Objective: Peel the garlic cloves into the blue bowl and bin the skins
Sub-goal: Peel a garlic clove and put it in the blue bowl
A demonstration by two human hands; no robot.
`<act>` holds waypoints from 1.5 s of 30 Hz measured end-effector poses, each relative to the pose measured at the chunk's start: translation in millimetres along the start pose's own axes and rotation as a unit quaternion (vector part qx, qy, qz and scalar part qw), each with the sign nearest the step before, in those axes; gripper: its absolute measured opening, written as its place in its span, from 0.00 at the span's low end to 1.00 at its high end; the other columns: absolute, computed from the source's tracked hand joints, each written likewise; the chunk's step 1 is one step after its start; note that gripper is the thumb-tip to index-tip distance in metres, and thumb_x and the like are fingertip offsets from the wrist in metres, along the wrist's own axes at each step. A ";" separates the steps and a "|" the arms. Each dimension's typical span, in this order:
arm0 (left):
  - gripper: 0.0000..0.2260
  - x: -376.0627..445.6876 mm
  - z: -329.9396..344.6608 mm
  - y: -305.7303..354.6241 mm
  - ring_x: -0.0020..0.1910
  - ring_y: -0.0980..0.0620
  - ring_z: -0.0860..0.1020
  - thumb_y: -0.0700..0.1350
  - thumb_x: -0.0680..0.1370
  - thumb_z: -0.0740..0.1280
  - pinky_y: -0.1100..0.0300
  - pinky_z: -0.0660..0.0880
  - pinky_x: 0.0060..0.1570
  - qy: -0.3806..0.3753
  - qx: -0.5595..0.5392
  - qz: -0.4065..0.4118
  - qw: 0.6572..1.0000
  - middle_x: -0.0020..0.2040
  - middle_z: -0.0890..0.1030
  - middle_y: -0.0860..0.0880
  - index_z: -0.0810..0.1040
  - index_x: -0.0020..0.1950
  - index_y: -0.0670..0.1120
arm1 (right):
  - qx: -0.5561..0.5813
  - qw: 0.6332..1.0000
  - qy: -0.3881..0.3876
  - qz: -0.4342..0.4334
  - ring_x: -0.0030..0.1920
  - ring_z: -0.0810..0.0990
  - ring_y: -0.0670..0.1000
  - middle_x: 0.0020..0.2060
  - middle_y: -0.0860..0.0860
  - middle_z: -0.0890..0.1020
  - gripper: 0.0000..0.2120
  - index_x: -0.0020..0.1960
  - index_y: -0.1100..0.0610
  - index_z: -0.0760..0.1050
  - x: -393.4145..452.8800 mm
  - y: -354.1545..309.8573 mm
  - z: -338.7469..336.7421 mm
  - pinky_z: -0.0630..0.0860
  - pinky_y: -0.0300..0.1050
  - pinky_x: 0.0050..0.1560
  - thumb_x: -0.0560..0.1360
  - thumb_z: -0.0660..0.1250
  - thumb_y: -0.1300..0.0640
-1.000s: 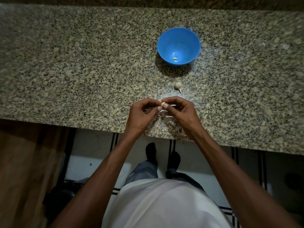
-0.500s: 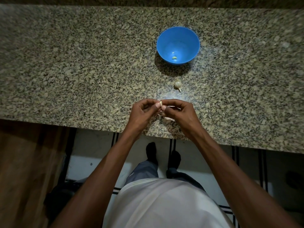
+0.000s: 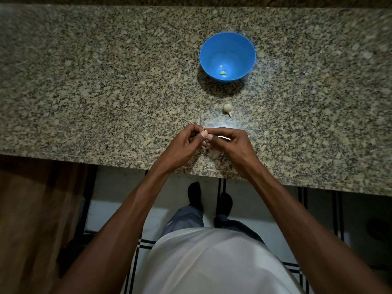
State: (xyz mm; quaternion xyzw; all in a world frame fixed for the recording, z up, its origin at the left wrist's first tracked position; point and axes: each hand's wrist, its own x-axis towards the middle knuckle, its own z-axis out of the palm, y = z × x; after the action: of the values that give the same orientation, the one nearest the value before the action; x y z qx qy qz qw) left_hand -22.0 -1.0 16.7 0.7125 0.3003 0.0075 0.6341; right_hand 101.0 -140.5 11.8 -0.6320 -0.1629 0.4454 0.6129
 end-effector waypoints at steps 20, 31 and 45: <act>0.09 -1.8 -1.4 -1.5 0.42 0.58 0.76 0.48 0.88 0.58 0.54 0.76 0.53 -0.053 -0.007 -0.030 0.998 0.46 0.76 0.50 0.72 0.56 0.44 | -0.020 0.999 0.018 -0.020 0.54 0.88 0.55 0.51 0.55 0.89 0.13 0.60 0.62 0.85 0.5 7.0 1.9 0.85 0.53 0.58 0.77 0.77 0.60; 0.06 -2.2 13.4 -4.0 0.51 0.50 0.86 0.42 0.83 0.70 0.55 0.83 0.52 0.128 -0.046 0.002 0.991 0.51 0.85 0.44 0.78 0.56 0.41 | 0.067 0.997 0.013 0.049 0.57 0.87 0.61 0.53 0.60 0.88 0.11 0.59 0.63 0.85 4.3 8.5 -2.1 0.83 0.53 0.61 0.76 0.76 0.64; 0.10 -1.4 18.2 -5.7 0.47 0.49 0.88 0.44 0.77 0.77 0.46 0.85 0.50 0.191 -0.027 -0.001 0.981 0.48 0.88 0.46 0.86 0.56 0.43 | -0.006 0.999 0.027 0.021 0.50 0.89 0.54 0.48 0.55 0.89 0.12 0.57 0.63 0.86 7.1 1.4 -3.6 0.84 0.47 0.52 0.74 0.79 0.62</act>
State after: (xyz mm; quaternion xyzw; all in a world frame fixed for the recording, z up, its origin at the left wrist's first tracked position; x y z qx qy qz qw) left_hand -18.4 -17.9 8.4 0.6804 0.4163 0.1505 0.5841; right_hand 107.2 -137.7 7.4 -0.6504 -0.1362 0.4400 0.6040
